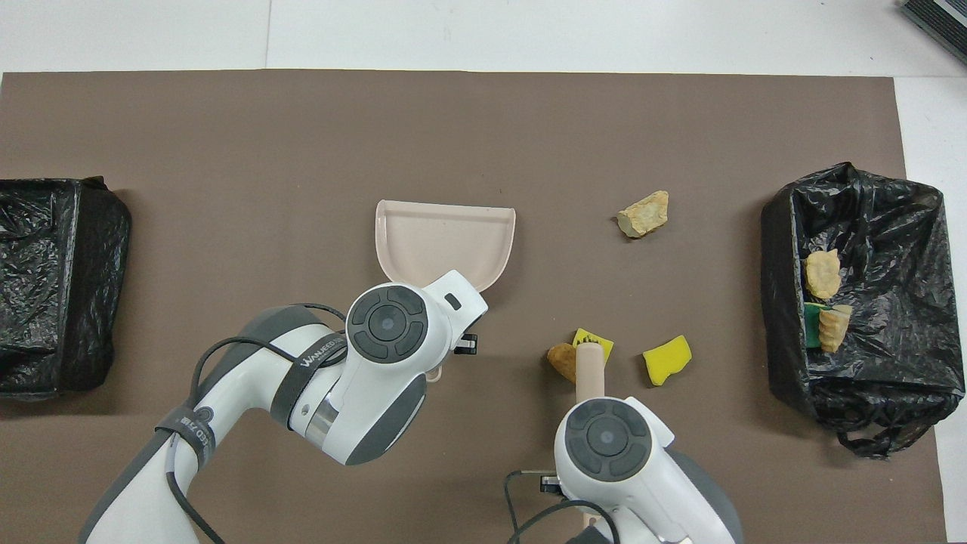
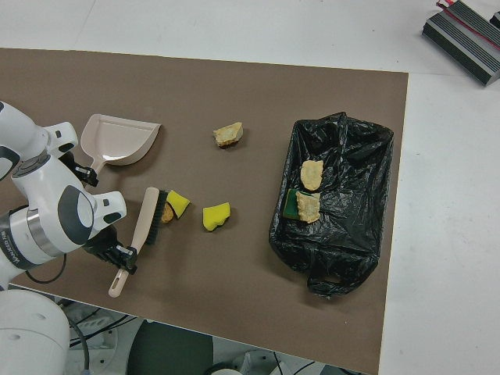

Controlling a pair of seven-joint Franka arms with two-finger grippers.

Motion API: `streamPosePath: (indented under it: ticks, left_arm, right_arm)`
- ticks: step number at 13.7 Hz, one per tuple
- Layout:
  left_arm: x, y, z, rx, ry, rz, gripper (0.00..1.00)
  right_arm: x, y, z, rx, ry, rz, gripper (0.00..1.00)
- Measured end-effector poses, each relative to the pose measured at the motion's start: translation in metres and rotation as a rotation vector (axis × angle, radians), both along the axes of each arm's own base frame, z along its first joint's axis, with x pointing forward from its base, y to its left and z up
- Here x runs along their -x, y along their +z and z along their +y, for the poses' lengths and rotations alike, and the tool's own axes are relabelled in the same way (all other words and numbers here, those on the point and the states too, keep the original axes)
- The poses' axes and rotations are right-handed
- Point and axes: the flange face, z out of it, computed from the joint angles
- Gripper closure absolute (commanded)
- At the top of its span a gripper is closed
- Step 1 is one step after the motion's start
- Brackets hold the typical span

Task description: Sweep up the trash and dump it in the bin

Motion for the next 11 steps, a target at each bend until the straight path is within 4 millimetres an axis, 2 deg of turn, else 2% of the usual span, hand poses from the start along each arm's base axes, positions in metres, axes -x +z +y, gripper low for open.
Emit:
streamPosePath:
  ticks: [3, 5, 6, 9, 11]
  left_arm:
    - [-0.005, 0.003, 0.01, -0.07, -0.178, -0.013, 1.0]
    - [-0.009, 0.012, 0.023, -0.096, -0.282, 0.016, 1.0]
    - [-0.009, 0.017, 0.028, -0.107, -0.334, 0.028, 1.0]
    - [-0.005, 0.035, 0.044, -0.128, -0.552, 0.083, 1.0]
    - [0.0, 0.05, 0.057, -0.136, -0.667, 0.122, 1.0]
  right_arm:
    - [-0.032, 0.028, -0.021, 0.009, 0.023, -0.032, 1.0]
    - [-0.046, 0.036, -0.036, 0.051, 0.061, -0.033, 1.0]
    - [-0.054, 0.034, -0.051, 0.071, 0.079, -0.023, 1.0]
    - [-0.079, 0.02, -0.119, 0.138, 0.131, 0.032, 1.0]
    - [-0.082, 0.004, -0.148, 0.179, 0.132, 0.07, 1.0]
